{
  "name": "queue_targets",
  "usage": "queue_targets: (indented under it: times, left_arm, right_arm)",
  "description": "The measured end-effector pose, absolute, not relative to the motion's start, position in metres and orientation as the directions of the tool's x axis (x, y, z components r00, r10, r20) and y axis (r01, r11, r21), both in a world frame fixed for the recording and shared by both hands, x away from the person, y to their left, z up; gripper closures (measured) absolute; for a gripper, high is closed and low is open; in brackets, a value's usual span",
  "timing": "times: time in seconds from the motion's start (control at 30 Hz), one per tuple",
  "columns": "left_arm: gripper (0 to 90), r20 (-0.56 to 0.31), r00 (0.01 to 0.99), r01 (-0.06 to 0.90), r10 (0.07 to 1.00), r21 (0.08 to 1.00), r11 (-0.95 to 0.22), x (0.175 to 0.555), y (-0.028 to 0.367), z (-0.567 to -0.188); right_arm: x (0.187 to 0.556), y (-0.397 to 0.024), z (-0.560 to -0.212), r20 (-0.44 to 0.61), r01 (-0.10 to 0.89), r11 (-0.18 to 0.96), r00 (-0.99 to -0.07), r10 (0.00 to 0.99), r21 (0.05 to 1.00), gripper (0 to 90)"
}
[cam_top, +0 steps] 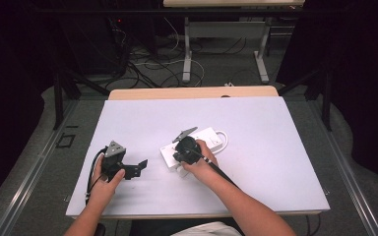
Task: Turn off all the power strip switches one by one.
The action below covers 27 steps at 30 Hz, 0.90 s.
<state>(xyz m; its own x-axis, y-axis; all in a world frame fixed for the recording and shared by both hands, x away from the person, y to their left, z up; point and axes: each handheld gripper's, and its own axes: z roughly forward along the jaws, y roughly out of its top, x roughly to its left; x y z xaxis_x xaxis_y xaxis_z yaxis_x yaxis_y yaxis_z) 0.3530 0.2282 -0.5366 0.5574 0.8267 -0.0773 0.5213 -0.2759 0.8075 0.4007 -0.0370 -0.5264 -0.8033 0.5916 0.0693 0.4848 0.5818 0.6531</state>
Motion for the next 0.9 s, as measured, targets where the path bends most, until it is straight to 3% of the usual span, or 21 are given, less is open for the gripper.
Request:
queue_targets:
  times: [0.9]
  left_arm:
    - [0.4, -0.08, 0.547, 0.521, 0.833, 0.811, -0.265, 0.3515, 0.2288, -0.5374]
  right_arm:
    - [0.3985, -0.0352, -0.5272, 0.07, 0.497, 0.573, -0.792, 0.606, 0.652, 89.4]
